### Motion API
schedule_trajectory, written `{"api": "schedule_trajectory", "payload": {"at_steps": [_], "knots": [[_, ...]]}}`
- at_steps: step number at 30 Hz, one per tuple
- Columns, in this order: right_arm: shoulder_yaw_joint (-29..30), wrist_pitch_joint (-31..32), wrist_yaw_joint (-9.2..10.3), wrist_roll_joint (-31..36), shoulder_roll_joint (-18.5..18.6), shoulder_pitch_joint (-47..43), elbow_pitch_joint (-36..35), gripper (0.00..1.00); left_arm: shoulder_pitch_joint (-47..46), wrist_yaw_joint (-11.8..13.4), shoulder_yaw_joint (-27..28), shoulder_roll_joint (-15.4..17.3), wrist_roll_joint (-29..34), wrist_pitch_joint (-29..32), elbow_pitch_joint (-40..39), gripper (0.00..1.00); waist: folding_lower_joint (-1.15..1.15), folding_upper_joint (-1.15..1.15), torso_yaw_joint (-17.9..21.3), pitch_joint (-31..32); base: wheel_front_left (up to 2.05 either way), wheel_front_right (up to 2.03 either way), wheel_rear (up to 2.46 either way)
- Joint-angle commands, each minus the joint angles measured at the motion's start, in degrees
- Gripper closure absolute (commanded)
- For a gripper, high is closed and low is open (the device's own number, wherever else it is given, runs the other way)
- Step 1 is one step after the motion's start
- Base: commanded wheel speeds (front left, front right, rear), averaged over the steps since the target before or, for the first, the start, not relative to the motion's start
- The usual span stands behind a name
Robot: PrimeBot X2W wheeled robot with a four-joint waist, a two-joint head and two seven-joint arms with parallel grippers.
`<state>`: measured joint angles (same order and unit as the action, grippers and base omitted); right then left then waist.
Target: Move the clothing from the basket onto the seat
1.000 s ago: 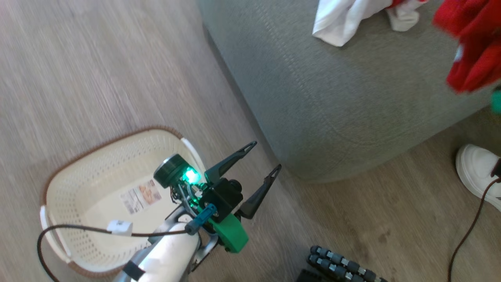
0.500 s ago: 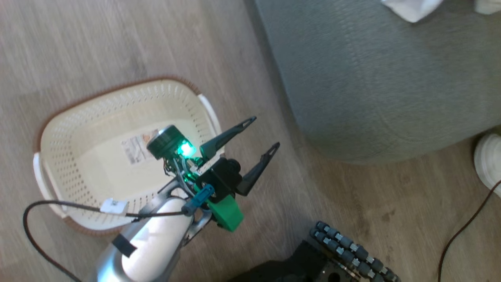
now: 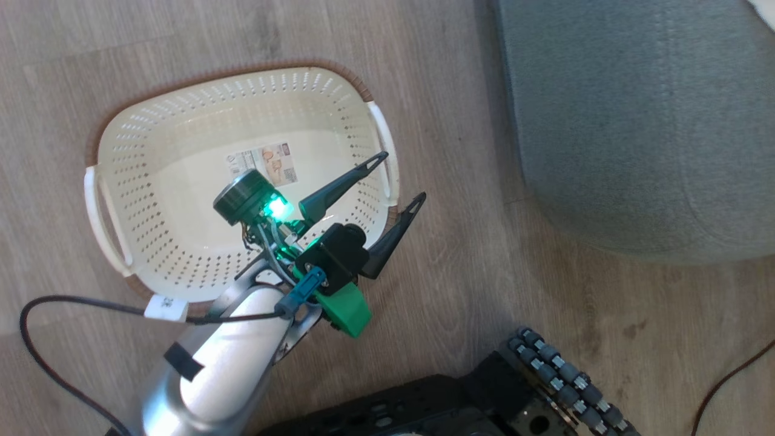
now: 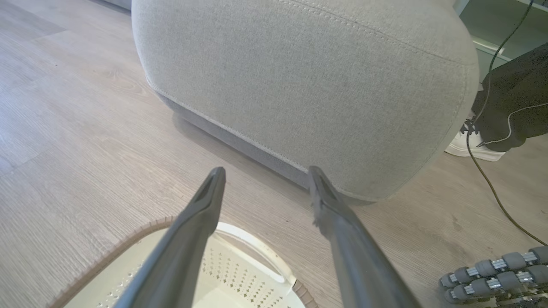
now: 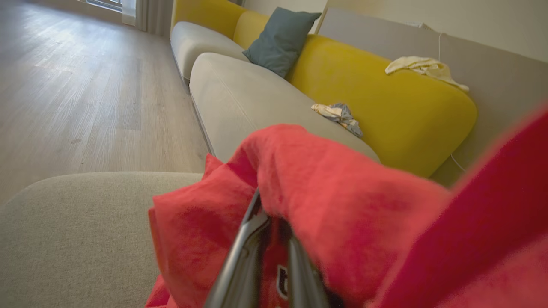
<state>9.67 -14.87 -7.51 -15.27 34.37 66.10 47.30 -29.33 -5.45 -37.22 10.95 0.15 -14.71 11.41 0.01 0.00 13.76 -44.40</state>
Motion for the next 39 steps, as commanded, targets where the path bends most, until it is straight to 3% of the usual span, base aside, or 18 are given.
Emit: {"api": "schedule_trajectory", "payload": {"at_steps": [1,7,13,14,15,22,28,39], "knots": [[-0.5,0.2,0.02,-0.7,1.3,1.7,1.4,1.0,0.1,0.3,0.8,0.1,0.0,-0.3,-1.6,0.0,-0.01,0.0,-0.8,-0.7,0.0,0.0,0.0],[-4.5,0.9,0.02,-1.9,-0.2,3.7,10.8,1.0,-0.3,0.6,0.0,-0.3,-0.1,-0.3,-0.7,0.0,-0.01,0.0,-1.8,-1.4,0.0,0.0,0.0],[-7.6,0.6,0.02,-3.7,-0.6,4.7,15.2,1.0,-0.6,0.9,0.1,-0.3,-0.6,-0.3,-0.5,0.0,-0.01,0.0,-1.8,-1.0,0.0,0.0,0.0],[-7.9,0.4,0.02,-3.7,-0.4,4.9,15.6,0.64,-0.6,1.0,0.1,-0.3,-0.7,-0.3,-0.5,0.0,-0.01,0.0,-1.7,-0.8,0.0,0.0,0.0],[-8.2,0.3,0.02,-3.6,-0.3,5.0,15.9,0.0,-0.6,1.0,0.2,-0.4,-0.7,-0.3,-0.5,0.0,-0.01,0.0,-1.6,-0.6,0.0,0.0,0.0],[-10.7,0.0,0.02,-3.5,-0.7,4.7,17.2,0.0,-0.3,1.2,-0.6,-0.9,-0.6,-0.3,-0.3,0.0,-0.01,0.0,-0.4,2.0,0.0,0.0,0.0],[-17.3,-0.1,0.02,-2.1,-1.1,3.1,17.4,0.0,0.5,1.0,-1.4,-2.7,-1.4,-0.3,0.3,0.0,-0.01,0.0,0.5,6.7,0.0,0.0,0.0],[-26.7,-0.1,0.02,-6.0,-0.2,0.2,13.7,0.0,3.8,1.0,-0.7,-5.8,-2.8,-0.3,0.8,0.0,-0.01,0.0,0.9,16.2,0.0,0.0,0.0]]}}
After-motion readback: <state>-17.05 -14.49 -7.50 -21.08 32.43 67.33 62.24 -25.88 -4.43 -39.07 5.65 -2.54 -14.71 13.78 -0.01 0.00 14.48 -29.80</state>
